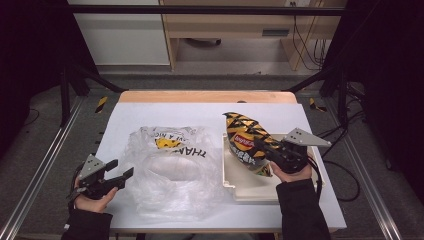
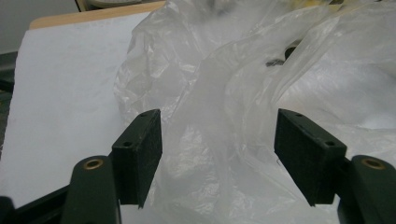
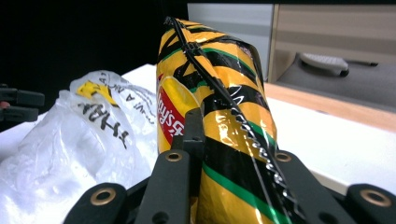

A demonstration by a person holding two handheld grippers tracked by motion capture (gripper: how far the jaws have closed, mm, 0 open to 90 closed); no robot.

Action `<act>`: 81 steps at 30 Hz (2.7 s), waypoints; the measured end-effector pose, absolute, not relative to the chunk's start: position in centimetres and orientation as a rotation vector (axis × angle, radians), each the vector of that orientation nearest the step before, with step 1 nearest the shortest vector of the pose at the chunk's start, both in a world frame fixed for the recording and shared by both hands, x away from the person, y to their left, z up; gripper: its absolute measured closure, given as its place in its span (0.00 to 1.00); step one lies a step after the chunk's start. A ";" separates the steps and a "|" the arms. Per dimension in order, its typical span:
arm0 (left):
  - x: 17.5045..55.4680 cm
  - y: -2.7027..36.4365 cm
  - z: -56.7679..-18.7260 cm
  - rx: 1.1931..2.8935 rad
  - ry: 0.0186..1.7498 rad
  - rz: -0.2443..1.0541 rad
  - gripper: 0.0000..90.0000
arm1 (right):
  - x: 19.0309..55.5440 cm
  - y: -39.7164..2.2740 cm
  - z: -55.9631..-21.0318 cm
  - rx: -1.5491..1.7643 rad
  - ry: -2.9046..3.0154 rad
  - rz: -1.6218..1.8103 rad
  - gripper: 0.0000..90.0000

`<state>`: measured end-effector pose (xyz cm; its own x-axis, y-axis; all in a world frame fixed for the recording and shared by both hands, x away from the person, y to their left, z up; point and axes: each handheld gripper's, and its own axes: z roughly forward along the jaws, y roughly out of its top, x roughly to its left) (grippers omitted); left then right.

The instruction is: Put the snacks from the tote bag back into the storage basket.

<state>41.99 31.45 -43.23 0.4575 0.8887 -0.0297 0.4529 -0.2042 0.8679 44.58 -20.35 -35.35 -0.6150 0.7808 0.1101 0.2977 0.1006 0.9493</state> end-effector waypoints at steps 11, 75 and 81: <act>42.4 31.6 -43.7 1.835 1.157 0.612 0.34 | 45.8 -19.9 -37.1 1.102 2.018 1.540 0.86; 42.3 31.3 -43.6 1.853 1.155 0.612 0.34 | 44.9 -22.2 -36.2 1.175 1.744 1.325 0.20; 42.3 31.3 -43.6 1.857 1.155 0.618 0.34 | 43.6 -22.3 -36.9 1.181 1.774 1.294 0.24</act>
<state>42.26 31.27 -43.61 0.4534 0.8910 -0.0227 0.4754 -0.2202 0.8518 43.60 -22.31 -36.91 -0.3943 0.9189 0.0122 0.2922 0.1128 0.9497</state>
